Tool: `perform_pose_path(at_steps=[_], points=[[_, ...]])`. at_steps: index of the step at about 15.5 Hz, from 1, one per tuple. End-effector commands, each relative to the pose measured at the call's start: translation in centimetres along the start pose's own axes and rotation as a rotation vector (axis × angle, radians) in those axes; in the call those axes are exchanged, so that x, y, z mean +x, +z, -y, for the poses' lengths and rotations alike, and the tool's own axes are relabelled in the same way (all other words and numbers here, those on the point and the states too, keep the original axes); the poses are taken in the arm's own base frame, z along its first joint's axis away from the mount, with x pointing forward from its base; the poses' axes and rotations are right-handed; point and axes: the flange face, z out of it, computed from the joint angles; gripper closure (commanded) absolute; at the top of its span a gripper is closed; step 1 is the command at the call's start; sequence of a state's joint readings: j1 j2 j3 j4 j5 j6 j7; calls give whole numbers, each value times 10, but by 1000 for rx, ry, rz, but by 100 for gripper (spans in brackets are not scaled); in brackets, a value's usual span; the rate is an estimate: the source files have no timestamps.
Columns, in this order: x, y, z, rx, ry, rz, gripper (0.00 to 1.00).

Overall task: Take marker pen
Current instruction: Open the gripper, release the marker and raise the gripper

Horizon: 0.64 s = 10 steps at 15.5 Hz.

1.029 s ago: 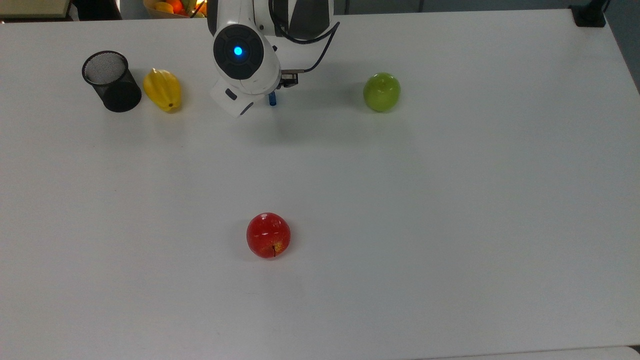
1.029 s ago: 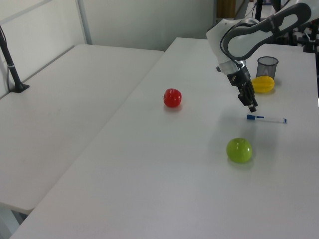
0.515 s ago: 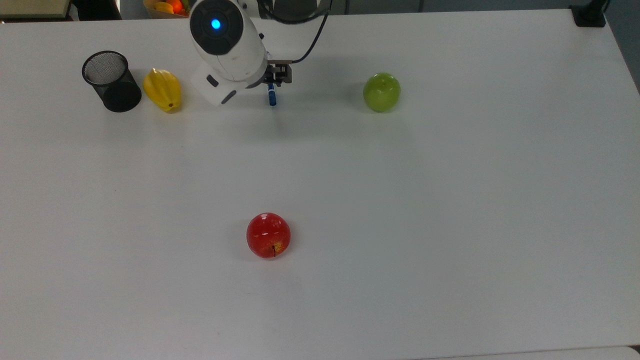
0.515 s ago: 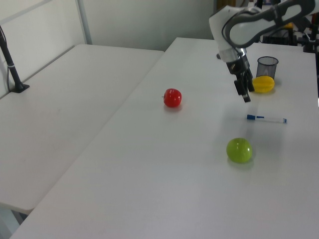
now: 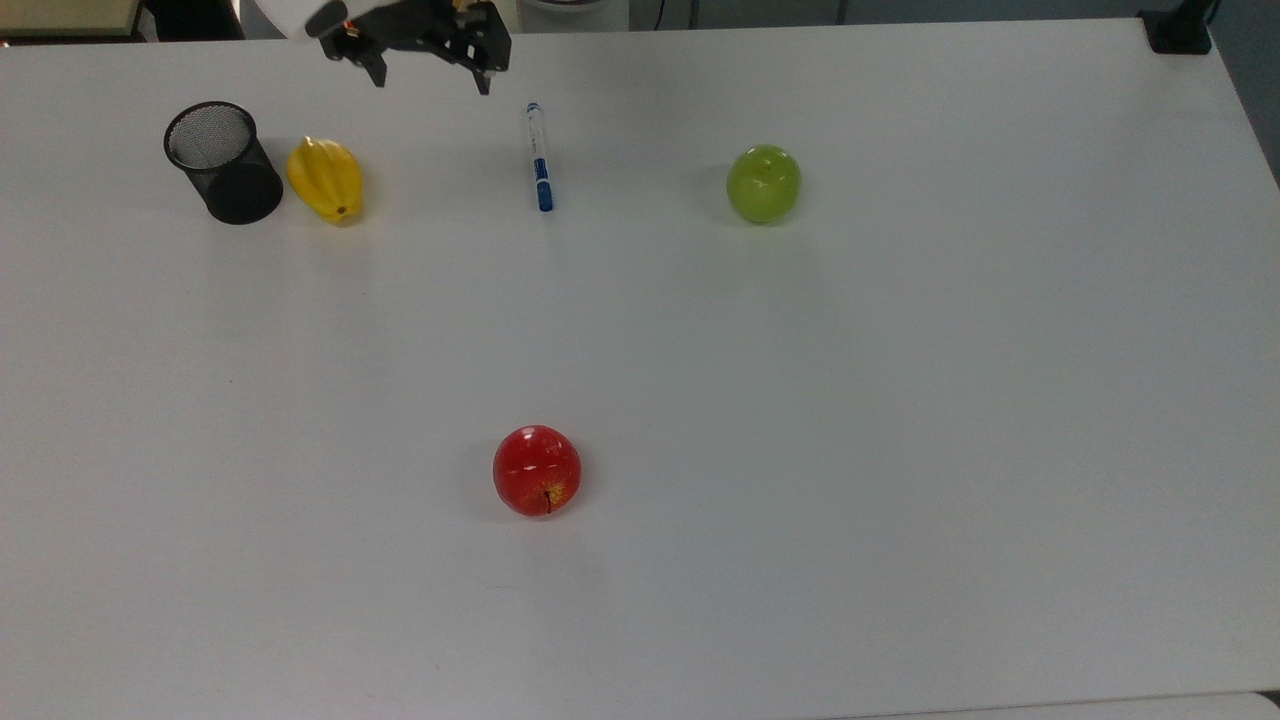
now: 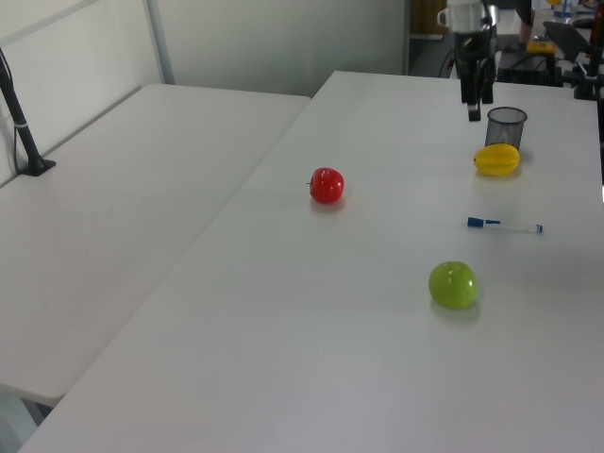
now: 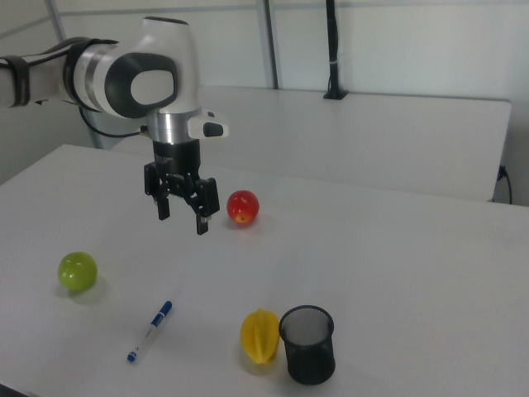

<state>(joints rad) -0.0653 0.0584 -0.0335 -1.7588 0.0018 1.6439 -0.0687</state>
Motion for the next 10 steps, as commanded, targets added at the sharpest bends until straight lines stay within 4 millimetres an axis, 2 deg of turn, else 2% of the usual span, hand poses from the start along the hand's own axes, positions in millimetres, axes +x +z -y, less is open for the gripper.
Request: perform_pose_path(at_steps=[1, 6, 10], points=[[-25, -17, -11, 0, 21, -50, 0], [-52, -33, -18, 6, 34, -83, 0], [-57, -38, -25, 9, 48, -94, 0]])
